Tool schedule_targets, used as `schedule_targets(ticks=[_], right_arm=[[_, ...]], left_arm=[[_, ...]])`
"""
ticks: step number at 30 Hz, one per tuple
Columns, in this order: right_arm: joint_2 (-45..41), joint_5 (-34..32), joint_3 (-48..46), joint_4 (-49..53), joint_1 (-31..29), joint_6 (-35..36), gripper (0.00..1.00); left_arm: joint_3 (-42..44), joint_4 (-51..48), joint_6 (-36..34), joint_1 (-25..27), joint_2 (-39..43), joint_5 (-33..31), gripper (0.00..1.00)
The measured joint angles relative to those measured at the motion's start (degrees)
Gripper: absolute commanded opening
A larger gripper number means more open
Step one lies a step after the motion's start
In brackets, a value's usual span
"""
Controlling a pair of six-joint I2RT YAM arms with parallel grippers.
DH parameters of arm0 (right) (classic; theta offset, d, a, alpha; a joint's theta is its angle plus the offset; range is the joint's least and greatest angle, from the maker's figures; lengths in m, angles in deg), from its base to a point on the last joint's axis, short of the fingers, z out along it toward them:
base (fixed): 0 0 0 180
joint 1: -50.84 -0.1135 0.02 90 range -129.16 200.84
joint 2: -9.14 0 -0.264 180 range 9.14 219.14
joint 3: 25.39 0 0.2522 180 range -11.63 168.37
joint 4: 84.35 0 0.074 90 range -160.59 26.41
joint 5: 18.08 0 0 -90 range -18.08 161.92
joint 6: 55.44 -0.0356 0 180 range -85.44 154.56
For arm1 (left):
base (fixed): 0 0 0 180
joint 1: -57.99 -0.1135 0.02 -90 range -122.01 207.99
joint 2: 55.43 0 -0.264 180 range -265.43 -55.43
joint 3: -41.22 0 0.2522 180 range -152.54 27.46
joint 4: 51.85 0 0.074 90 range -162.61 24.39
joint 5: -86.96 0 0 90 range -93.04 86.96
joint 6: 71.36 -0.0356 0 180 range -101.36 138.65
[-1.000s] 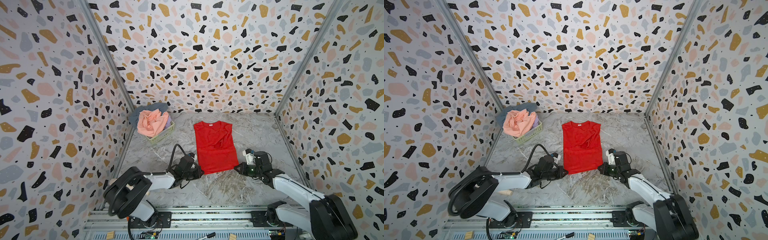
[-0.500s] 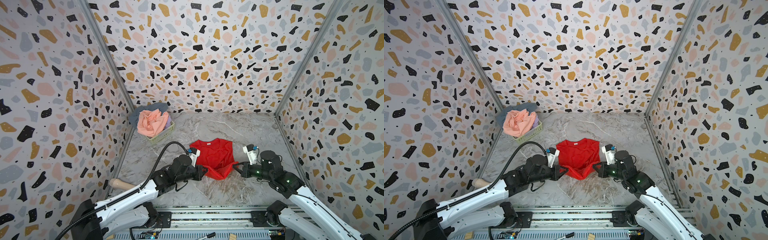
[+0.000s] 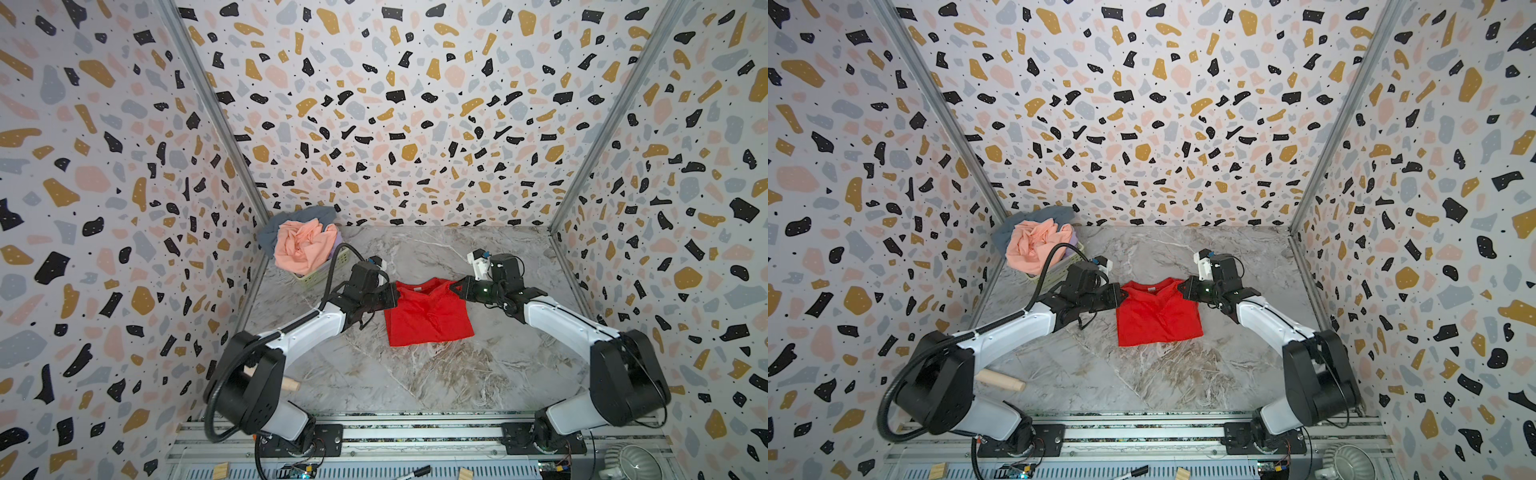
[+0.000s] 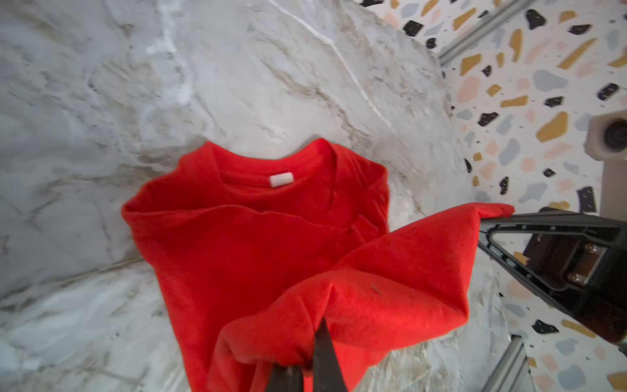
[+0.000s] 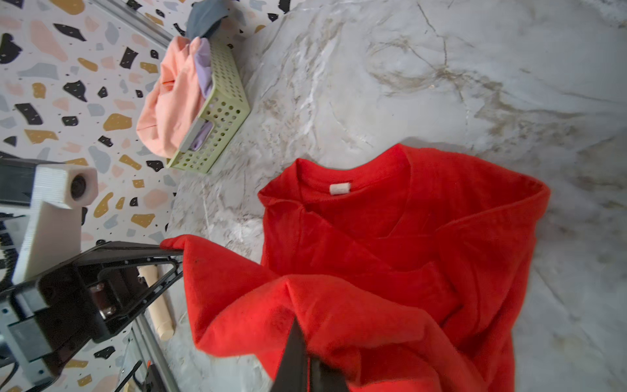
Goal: Fold and stack the t-shirts
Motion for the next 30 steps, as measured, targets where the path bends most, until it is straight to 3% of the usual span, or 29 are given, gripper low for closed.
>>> schedule_targets(ticks=[2, 5, 8, 14, 19, 25, 30], right_arm=[[5.77, 0.24, 2.91, -1.7, 1.05, 0.5, 0.1], [14.36, 1.25, 7.32, -4.5, 2.62, 1.11, 0.43], [20.06, 2.16, 11.3, -5.38, 4.0, 1.68, 0.58], [19.89, 2.49, 12.39, -6.25, 5.35, 3.19, 0.6], [8.7, 1.42, 5.01, -5.79, 4.22, 4.09, 0.6], [-5.84, -1.55, -6.38, -5.81, -1.99, 2.54, 0.63], [-7.67, -4.48, -11.61, -6.38, -7.15, 0.31, 0.63]], left_arm=[[-1.68, 1.64, -0.02, -1.95, -4.94, 0.63, 0.2], [-4.68, 4.02, -0.42, -4.39, -11.87, 2.08, 0.35], [-10.4, 4.07, -1.33, -6.38, -18.18, 3.91, 0.49], [-13.99, 3.69, -2.97, -8.07, -18.88, 2.86, 0.51], [-12.17, 1.6, -4.24, -7.39, -12.59, 0.85, 0.53], [-9.75, 0.44, -6.05, -0.76, -6.51, 1.07, 0.57], [-8.63, 1.4, -6.29, 4.28, -9.01, 2.21, 0.57]])
